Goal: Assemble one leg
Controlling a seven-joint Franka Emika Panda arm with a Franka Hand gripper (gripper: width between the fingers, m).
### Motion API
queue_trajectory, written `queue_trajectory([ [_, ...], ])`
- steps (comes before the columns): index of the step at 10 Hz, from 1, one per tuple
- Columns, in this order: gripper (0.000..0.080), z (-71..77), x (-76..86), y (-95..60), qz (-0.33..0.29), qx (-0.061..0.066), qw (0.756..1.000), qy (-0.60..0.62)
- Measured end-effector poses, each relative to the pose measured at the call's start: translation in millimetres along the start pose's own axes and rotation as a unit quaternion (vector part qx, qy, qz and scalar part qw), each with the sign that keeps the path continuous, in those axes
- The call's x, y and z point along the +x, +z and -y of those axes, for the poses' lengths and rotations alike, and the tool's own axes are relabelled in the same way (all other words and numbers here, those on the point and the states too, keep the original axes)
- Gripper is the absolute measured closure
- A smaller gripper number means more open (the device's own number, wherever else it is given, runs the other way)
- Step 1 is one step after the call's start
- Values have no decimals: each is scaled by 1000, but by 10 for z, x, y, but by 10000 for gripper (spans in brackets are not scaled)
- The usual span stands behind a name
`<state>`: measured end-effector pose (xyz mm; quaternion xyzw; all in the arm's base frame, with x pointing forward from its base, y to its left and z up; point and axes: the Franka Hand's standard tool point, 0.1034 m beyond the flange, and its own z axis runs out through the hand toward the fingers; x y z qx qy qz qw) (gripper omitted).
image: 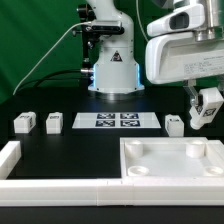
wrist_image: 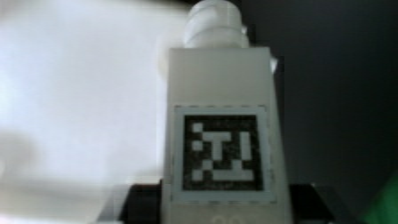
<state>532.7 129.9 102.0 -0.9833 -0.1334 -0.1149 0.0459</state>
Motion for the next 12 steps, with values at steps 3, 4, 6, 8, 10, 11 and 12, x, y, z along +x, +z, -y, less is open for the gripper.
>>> queue_trajectory([
  [3,506,-49,2,8,-62,-10,998,-5],
  [4,506,-97,-58,23,-117,-20,993,-8],
  [6,506,-256,41,18,-122,-28,992,-18],
  [8,506,-333,252,-3,-120,-28,992,-22],
  [10,506,-307,330,-22,-121,-26,992,-25],
  [11,506,-309,321,-16,-120,-26,992,-24],
  [12,506,-308,321,-16,-120,-26,992,-24],
])
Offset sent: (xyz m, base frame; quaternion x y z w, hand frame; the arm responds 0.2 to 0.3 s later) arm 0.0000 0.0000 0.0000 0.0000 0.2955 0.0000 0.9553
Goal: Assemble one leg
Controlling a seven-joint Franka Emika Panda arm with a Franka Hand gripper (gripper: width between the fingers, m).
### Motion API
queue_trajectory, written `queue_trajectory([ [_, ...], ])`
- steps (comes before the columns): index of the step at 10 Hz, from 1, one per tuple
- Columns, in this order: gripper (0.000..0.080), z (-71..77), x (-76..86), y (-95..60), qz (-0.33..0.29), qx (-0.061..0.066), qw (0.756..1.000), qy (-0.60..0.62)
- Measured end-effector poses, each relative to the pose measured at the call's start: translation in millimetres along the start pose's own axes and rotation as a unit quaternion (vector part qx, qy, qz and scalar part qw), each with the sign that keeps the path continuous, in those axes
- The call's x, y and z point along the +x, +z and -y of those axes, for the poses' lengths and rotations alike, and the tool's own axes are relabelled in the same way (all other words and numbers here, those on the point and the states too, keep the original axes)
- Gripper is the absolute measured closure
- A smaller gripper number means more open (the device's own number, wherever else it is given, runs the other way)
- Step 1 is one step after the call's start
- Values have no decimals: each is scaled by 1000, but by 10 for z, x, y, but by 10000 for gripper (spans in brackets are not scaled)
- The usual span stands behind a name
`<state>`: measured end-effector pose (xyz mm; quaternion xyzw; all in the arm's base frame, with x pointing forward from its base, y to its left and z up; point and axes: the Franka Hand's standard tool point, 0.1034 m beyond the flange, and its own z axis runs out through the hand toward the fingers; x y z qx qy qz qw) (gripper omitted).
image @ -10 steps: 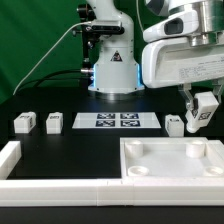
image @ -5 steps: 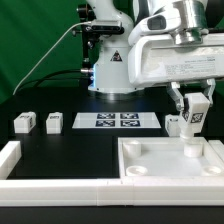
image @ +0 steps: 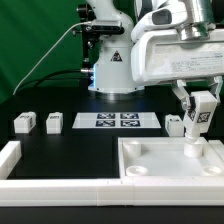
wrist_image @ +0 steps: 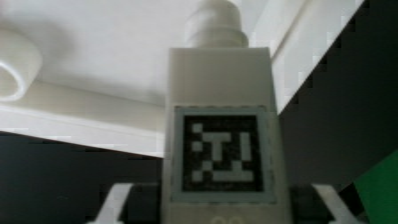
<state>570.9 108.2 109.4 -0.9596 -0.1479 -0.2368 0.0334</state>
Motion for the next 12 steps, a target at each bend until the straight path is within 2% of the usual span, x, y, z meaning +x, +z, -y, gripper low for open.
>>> queue_trajectory([
  [2,506,-44,-48,52,3,-1,1000,-2],
  [3,506,-65,31,74,6,1,1000,0],
  [5,506,-118,337,118,9,5,1000,2],
  [7,506,-110,466,112,-3,5,1000,1],
  [8,506,-114,444,118,-1,5,1000,1],
  [9,506,-154,490,102,-29,-3,1000,-5],
  [10,506,-202,458,121,-65,-15,998,-6],
  [11,506,-172,393,168,-47,-9,999,-6],
  [12,506,-184,417,162,-58,-13,998,-6],
])
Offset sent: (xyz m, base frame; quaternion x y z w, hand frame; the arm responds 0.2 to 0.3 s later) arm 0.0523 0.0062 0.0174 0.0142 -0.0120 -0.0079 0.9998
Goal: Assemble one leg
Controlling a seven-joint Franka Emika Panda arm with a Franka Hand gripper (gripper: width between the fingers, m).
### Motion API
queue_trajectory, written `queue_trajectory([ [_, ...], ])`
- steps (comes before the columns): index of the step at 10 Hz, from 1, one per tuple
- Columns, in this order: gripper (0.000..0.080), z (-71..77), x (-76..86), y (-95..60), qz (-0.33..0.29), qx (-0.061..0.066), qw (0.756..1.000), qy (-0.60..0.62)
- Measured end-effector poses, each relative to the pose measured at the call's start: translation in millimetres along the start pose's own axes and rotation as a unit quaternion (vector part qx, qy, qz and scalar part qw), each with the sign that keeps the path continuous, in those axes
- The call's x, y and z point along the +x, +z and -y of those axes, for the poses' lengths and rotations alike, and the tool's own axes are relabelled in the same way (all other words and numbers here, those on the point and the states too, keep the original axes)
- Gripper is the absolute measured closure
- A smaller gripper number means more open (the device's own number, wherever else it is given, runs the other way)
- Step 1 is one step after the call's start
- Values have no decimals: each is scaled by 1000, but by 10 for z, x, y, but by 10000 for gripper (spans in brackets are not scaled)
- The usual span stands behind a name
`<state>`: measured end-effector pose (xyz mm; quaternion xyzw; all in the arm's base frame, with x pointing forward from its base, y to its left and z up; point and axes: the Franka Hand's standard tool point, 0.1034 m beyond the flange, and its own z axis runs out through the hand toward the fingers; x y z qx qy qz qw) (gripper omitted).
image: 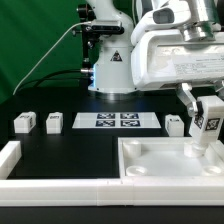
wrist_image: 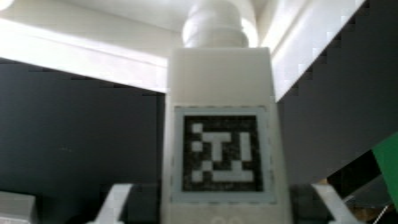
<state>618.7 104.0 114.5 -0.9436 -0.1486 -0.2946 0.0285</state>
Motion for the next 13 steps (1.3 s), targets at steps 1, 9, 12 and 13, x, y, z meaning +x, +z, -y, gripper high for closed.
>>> queue_trajectory([
  [1,506,-28,21,22,-15,-5,1000,2],
  [9,506,127,52,168,-18,3,1000,-2],
  [12,506,101,11,192,-24,0,1000,-2],
  [13,506,117,1,204,-16,3,1000,-3],
])
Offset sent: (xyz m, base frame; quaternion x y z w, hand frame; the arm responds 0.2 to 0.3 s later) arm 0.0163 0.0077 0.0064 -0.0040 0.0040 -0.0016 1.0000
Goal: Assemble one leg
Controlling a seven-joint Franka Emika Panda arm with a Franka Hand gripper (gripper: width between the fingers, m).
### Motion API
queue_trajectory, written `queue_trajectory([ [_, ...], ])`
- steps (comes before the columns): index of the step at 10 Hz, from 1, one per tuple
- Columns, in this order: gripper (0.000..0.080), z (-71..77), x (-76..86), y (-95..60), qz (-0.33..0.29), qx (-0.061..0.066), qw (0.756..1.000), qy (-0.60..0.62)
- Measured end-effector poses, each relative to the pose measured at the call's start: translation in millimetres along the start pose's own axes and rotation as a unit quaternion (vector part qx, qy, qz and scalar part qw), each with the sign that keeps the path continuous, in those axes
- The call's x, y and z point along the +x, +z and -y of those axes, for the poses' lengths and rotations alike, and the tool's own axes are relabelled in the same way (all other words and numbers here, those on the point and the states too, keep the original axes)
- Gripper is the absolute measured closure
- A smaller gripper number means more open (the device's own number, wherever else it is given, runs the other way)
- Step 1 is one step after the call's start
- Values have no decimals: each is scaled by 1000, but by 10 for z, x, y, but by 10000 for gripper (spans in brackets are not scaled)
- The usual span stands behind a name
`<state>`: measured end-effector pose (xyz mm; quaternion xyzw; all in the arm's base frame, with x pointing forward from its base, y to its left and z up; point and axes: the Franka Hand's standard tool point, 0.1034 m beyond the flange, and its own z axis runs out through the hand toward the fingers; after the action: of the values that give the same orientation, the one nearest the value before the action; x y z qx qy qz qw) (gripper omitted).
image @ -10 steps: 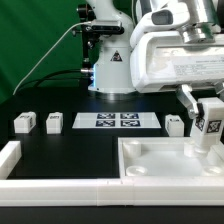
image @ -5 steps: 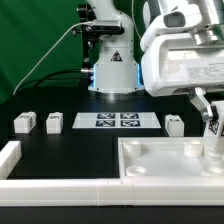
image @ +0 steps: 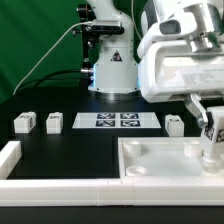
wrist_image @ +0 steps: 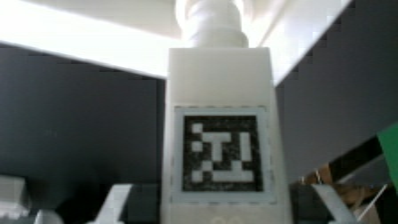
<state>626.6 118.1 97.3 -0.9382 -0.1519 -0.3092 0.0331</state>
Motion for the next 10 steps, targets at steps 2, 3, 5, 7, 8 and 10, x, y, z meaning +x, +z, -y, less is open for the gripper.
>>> queue_trajectory([
  [2,506,19,13,24,0,1,1000,-1],
  [3,506,4,39,29,-1,1,1000,0],
  [5,506,-5,54,48,-2,1,1000,1],
  [7,506,-22,37,70,-1,0,1000,2],
  [8,506,-18,24,83,0,1,1000,3],
  [10,506,-12,-19,117,0,1,1000,3],
])
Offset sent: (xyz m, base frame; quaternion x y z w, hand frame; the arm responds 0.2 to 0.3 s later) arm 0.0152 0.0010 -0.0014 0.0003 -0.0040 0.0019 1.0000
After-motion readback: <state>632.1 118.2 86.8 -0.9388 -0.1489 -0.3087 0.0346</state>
